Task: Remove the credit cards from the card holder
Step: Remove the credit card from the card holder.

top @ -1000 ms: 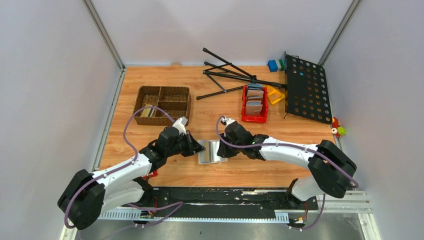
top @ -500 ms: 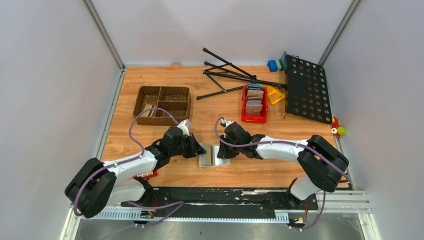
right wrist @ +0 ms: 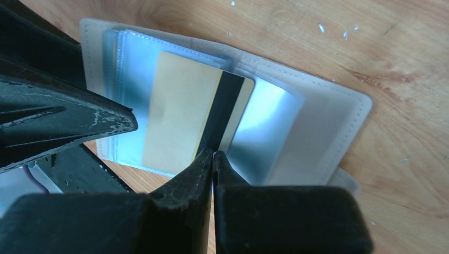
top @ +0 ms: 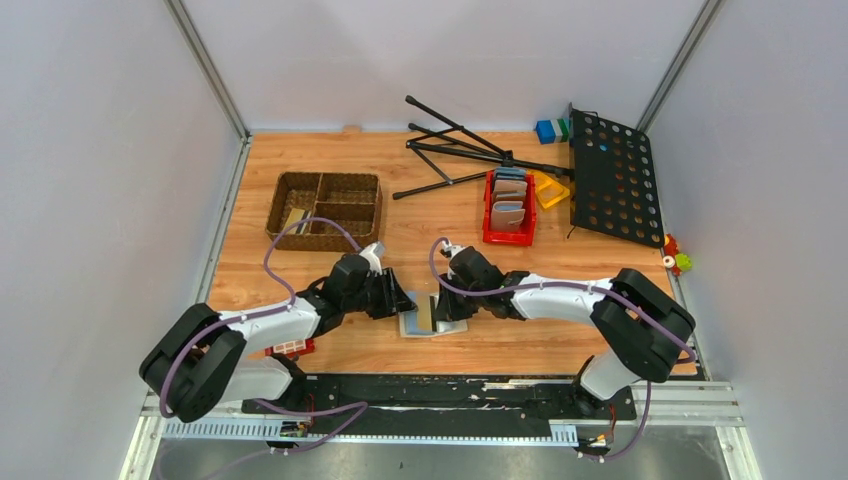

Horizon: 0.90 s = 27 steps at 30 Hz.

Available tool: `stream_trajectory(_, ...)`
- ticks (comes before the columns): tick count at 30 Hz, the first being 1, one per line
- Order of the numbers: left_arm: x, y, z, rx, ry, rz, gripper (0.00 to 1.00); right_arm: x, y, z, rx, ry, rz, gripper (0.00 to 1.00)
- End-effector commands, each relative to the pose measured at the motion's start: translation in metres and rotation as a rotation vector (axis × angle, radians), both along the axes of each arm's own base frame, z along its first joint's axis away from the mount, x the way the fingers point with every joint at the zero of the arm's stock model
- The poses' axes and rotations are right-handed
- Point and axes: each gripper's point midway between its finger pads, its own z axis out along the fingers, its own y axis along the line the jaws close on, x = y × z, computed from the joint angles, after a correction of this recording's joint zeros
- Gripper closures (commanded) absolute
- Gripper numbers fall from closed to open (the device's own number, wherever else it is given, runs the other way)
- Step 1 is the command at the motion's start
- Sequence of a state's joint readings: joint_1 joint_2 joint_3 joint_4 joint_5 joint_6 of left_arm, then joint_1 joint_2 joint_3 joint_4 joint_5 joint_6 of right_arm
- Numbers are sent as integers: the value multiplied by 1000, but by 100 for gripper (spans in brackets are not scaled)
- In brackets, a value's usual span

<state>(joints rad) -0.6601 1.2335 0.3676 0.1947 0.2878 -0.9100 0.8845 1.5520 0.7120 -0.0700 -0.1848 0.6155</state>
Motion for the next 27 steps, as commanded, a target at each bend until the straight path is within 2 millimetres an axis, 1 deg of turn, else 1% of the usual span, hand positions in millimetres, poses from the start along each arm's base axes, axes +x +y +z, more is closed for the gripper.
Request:
stream_trajectory(1,7,-13,13,-80,-29,-20,57,2,7,6,54,-6,-2,95)
stream_trajectory(5,8,-14,16,-102,-36,-19,57,-1,4,0,49,18,-7,95)
stream_trajectory(11,7,-19,17,-135,-38,-33,59,-1,9,3,100,21,-4,95)
stream_trajectory(17,5,-22,7,-143,-12,-44,63,-2,11,5,129,27,1,95)
stream_trajectory(21,3,-21,1,-134,3,-49,64,-1,10,5,126,26,1,95)
stream_trajectory(25,1,-24,2,-164,8,-60,65,-1,10,3,121,27,1,95)
stream_trajectory(27,-1,-27,3,-181,13,-72,69,0,10,2,119,27,1,95)
